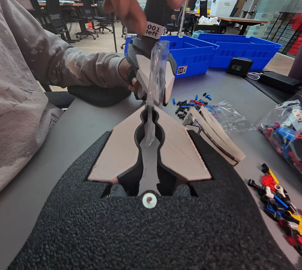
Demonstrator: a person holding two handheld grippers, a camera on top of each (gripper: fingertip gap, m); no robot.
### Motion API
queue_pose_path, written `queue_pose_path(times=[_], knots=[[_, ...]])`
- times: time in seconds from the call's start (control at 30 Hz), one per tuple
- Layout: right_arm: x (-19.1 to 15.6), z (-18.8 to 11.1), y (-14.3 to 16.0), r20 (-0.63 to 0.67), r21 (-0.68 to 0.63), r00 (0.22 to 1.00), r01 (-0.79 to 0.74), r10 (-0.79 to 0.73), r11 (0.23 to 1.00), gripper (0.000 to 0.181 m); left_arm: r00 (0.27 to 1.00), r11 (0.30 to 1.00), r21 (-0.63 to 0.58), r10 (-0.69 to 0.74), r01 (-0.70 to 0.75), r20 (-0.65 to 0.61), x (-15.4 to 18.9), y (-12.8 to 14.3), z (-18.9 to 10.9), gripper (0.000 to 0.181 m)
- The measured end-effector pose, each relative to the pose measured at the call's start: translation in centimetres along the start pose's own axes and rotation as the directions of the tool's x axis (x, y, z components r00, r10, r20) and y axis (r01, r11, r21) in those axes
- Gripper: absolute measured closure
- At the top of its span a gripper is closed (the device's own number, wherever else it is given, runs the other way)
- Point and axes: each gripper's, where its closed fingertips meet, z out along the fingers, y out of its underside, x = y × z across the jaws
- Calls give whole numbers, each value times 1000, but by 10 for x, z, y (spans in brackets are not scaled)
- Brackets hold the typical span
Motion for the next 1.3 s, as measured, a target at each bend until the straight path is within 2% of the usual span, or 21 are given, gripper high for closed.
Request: queue_pose_path(times=[0.03, 0.33, 0.57, 0.87, 1.0, 1.1, 1.17, 1.3], knots=[[2, 0, 1, -14, -7, 1000, -1, 1, 1000, 177, 1000, 1000, 7, 5, -5, -4, 1, -1, -1, 181], [19, -14, -8, -73, 46, 997, -31, 34, 998, 171, 994, 994, -48, 97, -95, 49, -4, 4, -4, 181], [6, -8, -7, -21, 48, 1000, -4, 5, 999, 177, 987, 985, -70, 160, -159, 21, 7, 8, 1, 181], [-9, 6, 2, 18, -6, 998, 64, -64, 998, 180, 966, 962, -91, 258, -256, 12, 18, 11, 9, 181], [10, 3, 15, -87, -123, 988, 115, -126, 986, 178, 967, 963, -104, 253, -248, 38, 13, 11, 7, 181], [18, -8, 3, -116, -93, 987, 97, -108, 991, 168, 969, 968, -100, 238, -231, 69, 6, 8, 3, 181], [18, -18, -16, -108, -19, 991, 71, -72, 997, 160, 967, 969, -111, 234, -222, 103, -1, 8, 0, 181], [17, -33, -61, -132, 125, 989, 79, -62, 989, 168, 962, 967, -130, 238, -221, 133, -7, 10, -1, 181]])
